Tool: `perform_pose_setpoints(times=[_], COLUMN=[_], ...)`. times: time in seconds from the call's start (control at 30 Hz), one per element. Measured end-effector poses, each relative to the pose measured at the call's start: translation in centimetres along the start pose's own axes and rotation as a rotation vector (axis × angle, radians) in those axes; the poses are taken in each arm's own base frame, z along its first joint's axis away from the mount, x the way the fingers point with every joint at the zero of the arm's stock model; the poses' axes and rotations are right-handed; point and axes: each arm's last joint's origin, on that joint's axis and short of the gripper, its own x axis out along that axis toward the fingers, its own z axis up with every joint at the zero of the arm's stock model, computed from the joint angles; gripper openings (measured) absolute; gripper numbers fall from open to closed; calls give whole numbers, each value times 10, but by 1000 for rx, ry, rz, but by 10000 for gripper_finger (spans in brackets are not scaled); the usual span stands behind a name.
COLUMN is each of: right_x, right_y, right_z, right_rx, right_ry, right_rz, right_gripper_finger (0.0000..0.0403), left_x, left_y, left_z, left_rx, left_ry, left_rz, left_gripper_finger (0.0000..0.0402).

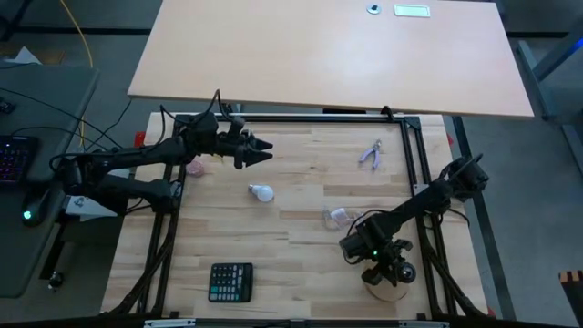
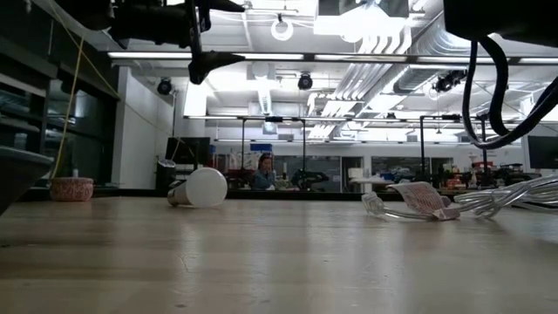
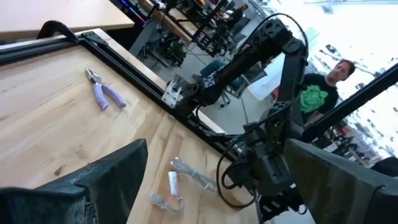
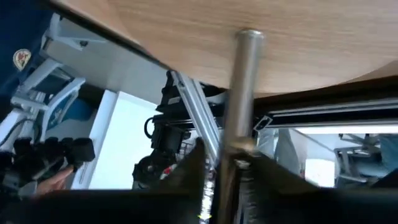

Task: Screw lightbulb
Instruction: Insert the white lightbulb into the brown lamp

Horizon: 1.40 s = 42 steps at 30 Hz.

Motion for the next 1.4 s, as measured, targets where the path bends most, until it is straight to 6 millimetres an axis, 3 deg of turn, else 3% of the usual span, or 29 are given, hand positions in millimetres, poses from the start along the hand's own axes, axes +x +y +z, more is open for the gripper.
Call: perform_pose_setpoints(times=[0.03, 0.3, 0.5, 0.73, 0.87, 1.03, 1.17, 1.3, 1.4], right_x=[0, -7, -44, -133, -201, -264, -300, -328, -344], right_y=[-1, -1, 10, 21, 18, 11, 0, -9, -12], right_z=[-1, -7, -7, -6, -20, -39, -59, -76, -81], right_rx=[17, -60, -117, -201, -200, -253, -267, -249, -237], right_ry=[10, -72, -337, -911, -1173, -1406, -1536, -1674, -1790], right_rz=[-7, -25, 9, 34, 111, 135, 127, 143, 187], right_gripper_finger=[29, 30, 30, 28, 28, 28, 28, 28, 28], left_x=[0, -3, -24, -60, -75, -90, -95, -103, -102], left_y=[0, 1, -10, -46, -70, -97, -108, -106, -98], left_z=[0, 1, 22, 55, 68, 87, 93, 85, 80], left_rx=[3, 13, 65, 229, 312, 327, 353, 377, 321], left_ry=[2, 1, -117, -335, -372, -424, -285, -49, -34], left_rz=[2, 11, -15, -108, -192, -232, -44, 349, 566], left_gripper_finger=[369, 369, 369, 369, 369, 369, 369, 369, 369])
